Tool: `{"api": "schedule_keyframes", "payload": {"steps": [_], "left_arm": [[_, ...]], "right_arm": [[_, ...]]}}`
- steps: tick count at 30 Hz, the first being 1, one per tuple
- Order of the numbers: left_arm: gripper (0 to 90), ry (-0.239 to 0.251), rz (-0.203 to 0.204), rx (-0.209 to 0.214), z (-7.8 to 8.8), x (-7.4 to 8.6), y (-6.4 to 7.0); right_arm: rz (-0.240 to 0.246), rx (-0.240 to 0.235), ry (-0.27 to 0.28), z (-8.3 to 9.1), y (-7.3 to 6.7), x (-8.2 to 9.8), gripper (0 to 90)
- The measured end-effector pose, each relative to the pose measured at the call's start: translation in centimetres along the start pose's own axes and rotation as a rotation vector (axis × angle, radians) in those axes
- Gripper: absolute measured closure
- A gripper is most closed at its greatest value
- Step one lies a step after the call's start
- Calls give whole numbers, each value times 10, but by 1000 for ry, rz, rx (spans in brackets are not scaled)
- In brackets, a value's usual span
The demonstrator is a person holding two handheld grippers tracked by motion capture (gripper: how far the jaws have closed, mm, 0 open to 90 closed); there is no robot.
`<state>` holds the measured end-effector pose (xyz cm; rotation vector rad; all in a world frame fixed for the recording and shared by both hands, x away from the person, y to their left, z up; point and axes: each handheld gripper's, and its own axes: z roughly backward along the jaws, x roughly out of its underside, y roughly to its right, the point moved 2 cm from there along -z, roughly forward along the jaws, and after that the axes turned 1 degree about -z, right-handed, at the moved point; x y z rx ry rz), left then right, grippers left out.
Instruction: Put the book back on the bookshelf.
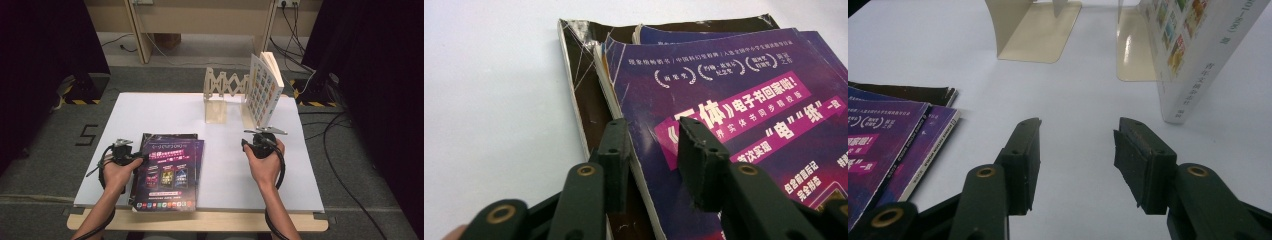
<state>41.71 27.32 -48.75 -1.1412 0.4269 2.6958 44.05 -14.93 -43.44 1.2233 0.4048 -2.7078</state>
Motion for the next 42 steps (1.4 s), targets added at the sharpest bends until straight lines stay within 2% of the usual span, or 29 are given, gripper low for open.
{"api": "schedule_keyframes", "payload": {"steps": [5,11,16,20,26,33,42], "left_arm": [[686,-8,-11,32,-2,-1,6],[687,-17,-38,41,-1,2,16],[689,-21,-53,39,1,4,19],[695,-35,-71,62,2,5,25],[696,-45,-69,85,-1,7,31],[695,-57,-82,100,-1,9,36],[694,-55,-97,104,-3,9,41]], "right_arm": [[17,-7,-12,-6,-6,1,527],[38,-29,-37,-11,-18,0,527],[47,-59,-63,-20,-31,1,527],[57,-79,-76,-27,-40,1,527],[71,-117,-114,-41,-53,3,527],[60,-153,-174,-59,-67,6,523],[35,-186,-221,-76,-72,9,511]]}}
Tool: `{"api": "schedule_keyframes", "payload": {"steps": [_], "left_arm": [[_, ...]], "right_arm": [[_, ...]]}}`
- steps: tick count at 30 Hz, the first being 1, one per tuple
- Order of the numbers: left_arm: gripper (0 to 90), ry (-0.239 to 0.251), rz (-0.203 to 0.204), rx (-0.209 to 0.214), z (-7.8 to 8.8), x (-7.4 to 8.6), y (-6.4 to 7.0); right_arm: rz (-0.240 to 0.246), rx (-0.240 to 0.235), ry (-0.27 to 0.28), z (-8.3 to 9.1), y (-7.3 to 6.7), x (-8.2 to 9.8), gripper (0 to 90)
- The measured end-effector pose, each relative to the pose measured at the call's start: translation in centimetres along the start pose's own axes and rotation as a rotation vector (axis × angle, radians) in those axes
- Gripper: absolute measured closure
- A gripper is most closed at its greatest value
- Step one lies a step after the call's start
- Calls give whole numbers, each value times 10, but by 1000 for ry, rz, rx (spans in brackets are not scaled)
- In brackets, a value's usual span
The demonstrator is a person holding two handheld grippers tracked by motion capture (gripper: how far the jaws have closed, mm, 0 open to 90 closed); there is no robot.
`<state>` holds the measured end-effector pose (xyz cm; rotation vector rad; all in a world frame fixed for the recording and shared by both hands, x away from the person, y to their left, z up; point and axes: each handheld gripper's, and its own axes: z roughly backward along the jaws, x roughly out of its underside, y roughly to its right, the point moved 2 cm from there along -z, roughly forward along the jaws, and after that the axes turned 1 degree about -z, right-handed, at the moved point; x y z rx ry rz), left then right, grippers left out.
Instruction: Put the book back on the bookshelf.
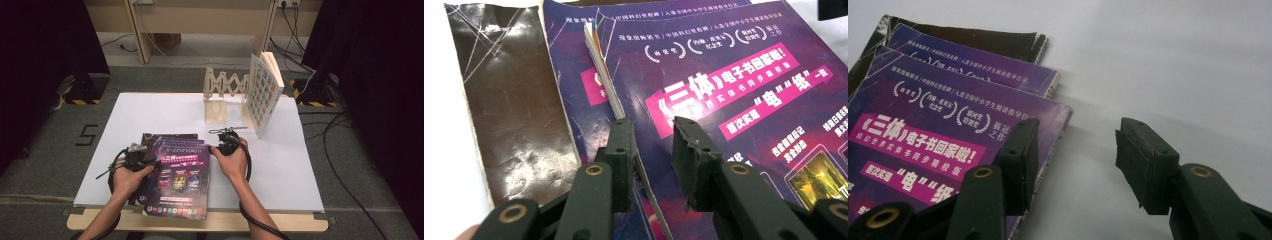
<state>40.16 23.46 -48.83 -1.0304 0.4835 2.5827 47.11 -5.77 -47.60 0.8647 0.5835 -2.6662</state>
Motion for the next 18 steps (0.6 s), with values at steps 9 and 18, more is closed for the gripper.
{"api": "schedule_keyframes", "payload": {"steps": [9,18], "left_arm": [[694,-1,-4,5,-1,0,2],[694,-5,-6,8,-1,0,1]], "right_arm": [[-6,-33,-29,-13,-4,-4,499],[-41,-66,-53,-22,-6,-6,488]]}}
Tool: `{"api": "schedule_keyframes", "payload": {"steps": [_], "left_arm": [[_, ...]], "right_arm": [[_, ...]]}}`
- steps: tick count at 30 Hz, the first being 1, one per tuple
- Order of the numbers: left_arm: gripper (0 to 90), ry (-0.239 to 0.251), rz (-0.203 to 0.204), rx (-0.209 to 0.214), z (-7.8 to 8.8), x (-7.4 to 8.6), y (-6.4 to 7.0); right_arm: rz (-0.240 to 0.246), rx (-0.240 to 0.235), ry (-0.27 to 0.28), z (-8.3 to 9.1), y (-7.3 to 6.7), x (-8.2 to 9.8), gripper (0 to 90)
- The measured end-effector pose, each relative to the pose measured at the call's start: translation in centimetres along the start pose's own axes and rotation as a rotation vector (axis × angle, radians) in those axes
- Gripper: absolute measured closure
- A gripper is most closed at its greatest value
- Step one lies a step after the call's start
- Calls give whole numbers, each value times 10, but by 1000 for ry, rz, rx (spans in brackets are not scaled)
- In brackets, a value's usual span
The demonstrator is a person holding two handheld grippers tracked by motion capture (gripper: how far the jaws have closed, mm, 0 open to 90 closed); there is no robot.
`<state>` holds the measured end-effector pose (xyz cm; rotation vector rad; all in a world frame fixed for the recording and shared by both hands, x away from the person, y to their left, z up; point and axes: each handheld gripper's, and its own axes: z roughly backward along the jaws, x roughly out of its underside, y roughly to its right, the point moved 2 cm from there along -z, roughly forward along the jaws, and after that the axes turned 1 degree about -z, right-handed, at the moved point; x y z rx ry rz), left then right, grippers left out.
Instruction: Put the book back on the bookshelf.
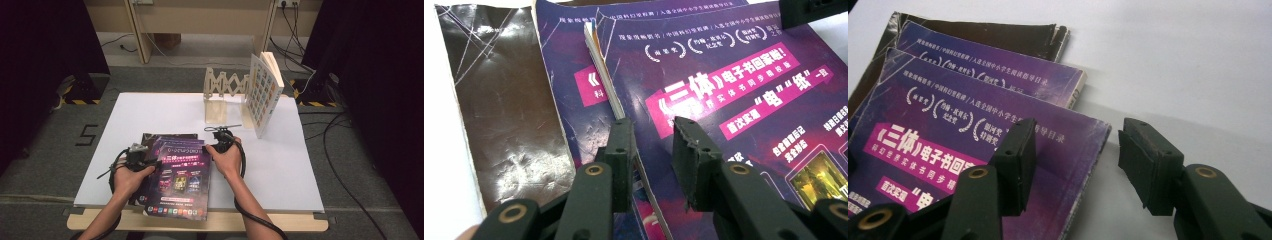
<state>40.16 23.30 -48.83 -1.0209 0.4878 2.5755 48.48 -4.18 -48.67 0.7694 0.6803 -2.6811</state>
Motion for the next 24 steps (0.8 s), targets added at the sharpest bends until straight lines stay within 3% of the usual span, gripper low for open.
{"api": "schedule_keyframes", "payload": {"steps": [14,20,24], "left_arm": [[693,1,-2,-2,0,0,0],[694,2,-14,-12,-1,0,1],[697,4,-17,-9,-1,1,2]], "right_arm": [[-59,-63,-12,-10,0,-2,463],[-57,-63,-7,-6,1,-2,517],[-95,-93,-27,-2,7,0,539]]}}
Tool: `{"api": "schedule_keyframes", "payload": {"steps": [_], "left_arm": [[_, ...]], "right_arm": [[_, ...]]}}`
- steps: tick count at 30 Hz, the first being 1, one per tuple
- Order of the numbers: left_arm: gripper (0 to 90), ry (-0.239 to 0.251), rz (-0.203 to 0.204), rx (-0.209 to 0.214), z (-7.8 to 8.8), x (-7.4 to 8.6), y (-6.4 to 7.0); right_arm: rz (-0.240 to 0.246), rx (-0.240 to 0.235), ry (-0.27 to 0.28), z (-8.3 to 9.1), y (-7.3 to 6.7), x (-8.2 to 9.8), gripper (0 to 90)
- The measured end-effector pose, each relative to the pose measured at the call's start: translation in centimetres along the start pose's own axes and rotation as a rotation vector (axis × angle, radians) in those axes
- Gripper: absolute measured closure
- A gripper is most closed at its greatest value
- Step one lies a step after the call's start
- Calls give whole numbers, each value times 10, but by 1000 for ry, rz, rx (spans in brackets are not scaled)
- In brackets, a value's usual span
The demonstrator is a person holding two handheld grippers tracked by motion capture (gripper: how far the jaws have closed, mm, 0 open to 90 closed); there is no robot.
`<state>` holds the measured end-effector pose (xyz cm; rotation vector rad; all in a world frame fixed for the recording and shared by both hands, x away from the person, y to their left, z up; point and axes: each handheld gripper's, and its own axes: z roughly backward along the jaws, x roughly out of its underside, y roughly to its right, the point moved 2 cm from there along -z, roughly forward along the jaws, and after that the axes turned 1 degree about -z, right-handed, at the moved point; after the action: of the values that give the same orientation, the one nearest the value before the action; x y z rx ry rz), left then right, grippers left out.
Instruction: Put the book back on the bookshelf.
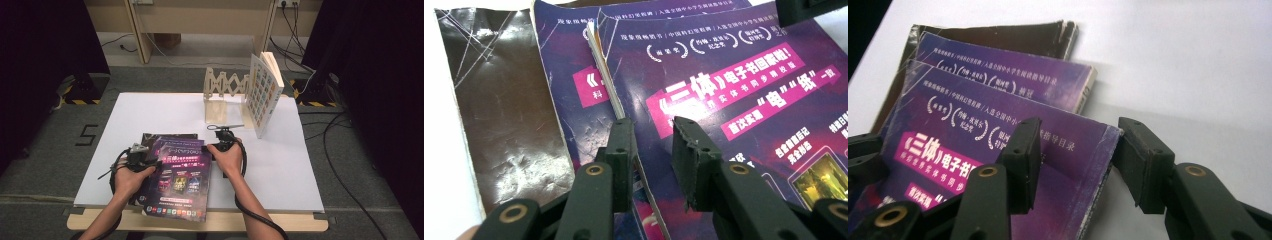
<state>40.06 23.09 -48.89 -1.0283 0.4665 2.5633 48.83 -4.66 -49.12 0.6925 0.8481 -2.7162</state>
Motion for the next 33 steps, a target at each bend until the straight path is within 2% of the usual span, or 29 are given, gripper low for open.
{"api": "schedule_keyframes", "payload": {"steps": [4,8,12,15,17,19,23,26,29,33], "left_arm": [[698,0,-2,-7,0,0,1],[698,1,-3,-8,0,0,1],[697,-1,3,-8,0,0,1],[698,-1,-10,-20,0,0,2],[698,-1,-11,-25,0,0,3],[699,-7,-14,-28,0,-1,2],[698,-6,-15,-33,1,0,2],[698,-5,-13,-33,1,0,1],[696,-3,-10,-23,1,0,0],[676,10,13,-2,2,0,-2]], "right_arm": [[-21,-33,-18,1,4,3,518],[-4,-25,-21,0,3,3,506],[-36,-26,-27,0,2,2,518],[-73,-54,-31,0,3,3,557],[-68,-53,-33,1,2,3,578],[-52,-53,-29,3,0,2,641],[-44,-87,-24,11,-6,-3,745],[-14,-83,-26,12,-12,-6,761],[-23,-88,-27,15,-14,-7,782],[-35,-102,4,20,-20,-8,802]]}}
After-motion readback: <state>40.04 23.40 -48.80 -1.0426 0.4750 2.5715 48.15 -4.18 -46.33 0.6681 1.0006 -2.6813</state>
